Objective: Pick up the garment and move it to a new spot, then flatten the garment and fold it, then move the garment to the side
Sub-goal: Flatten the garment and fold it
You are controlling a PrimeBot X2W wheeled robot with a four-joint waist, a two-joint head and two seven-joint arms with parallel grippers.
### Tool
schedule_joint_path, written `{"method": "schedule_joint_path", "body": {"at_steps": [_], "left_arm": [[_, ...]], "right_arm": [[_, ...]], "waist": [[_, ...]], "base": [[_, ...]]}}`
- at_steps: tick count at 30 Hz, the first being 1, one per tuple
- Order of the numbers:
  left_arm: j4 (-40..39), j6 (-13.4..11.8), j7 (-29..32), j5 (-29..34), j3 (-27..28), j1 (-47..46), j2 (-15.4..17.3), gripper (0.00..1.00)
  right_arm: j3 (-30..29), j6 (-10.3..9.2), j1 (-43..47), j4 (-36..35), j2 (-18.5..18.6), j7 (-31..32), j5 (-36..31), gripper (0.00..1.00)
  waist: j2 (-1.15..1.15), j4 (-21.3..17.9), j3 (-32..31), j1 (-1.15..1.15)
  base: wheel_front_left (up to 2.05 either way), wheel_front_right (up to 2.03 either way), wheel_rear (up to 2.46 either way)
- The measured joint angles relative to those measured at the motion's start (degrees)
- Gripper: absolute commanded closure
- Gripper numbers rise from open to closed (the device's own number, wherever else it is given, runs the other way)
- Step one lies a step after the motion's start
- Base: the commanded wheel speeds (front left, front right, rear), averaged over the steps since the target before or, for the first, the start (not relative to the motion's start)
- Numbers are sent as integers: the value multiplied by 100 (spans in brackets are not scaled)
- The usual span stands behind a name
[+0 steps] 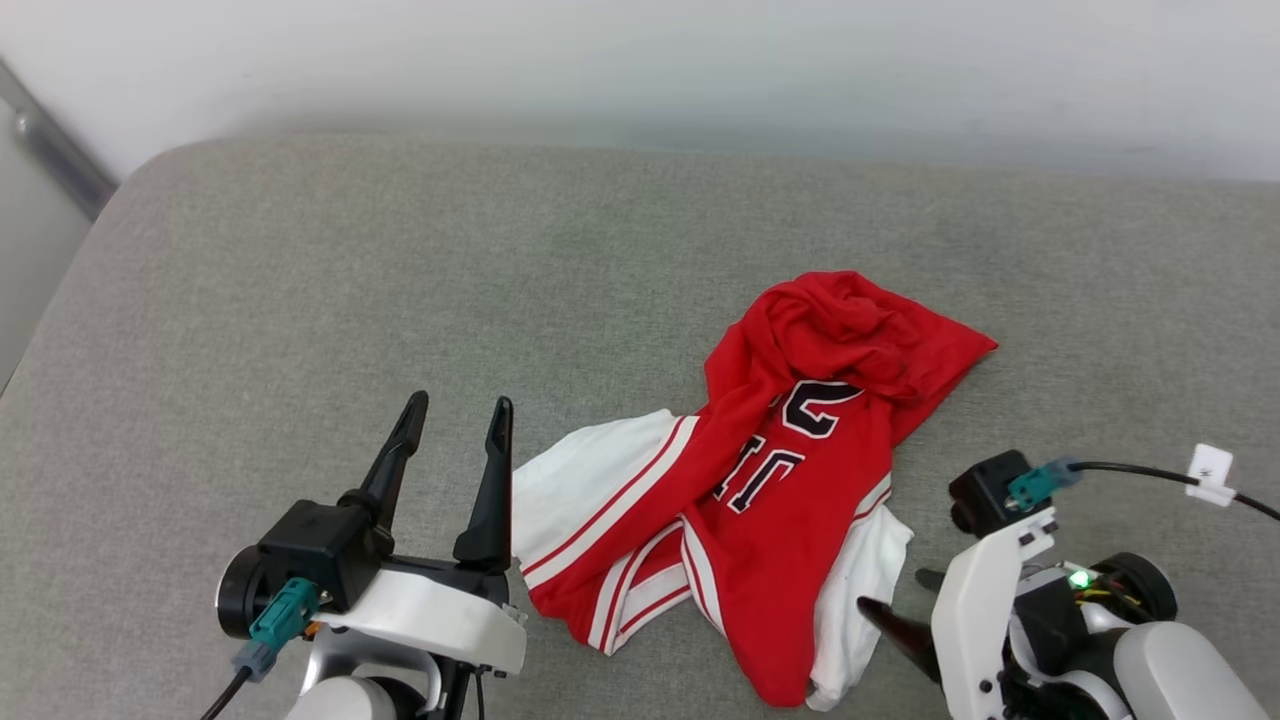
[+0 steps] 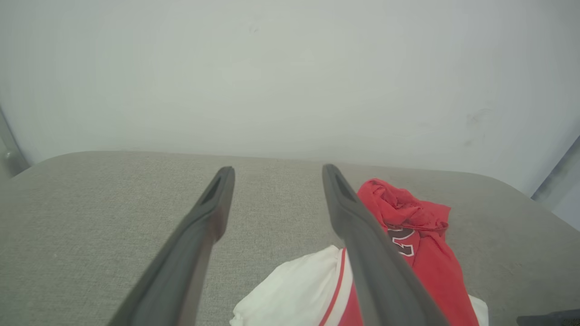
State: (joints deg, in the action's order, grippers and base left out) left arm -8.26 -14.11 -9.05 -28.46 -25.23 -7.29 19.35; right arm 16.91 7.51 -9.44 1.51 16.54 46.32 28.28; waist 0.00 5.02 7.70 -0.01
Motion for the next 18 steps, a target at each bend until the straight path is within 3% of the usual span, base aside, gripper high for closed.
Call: {"method": "schedule_joint_path", "body": {"at_steps": [12, 13, 14, 18], "left_arm": [[92, 16, -100, -15, -30, -134, -86, 0], [105, 14, -108, -21, -24, -134, -85, 0], [118, -1, -122, -26, -18, -135, -83, 0], [152, -23, -122, -45, -14, -130, -81, 0]], "right_arm": [[345, 0, -89, 528, -176, 276, -37, 0], [350, 0, -90, 542, -175, 254, -35, 92], [345, 0, -92, 552, -177, 224, -21, 100], [214, -1, -69, 521, -166, 9, -26, 100]], "waist": [[0, 323, 440, 0], [0, 329, 454, 0], [0, 324, 455, 0], [0, 264, 369, 1]], "base": [[0, 0, 0], [0, 0, 0], [0, 0, 0], [0, 0, 0]]}}
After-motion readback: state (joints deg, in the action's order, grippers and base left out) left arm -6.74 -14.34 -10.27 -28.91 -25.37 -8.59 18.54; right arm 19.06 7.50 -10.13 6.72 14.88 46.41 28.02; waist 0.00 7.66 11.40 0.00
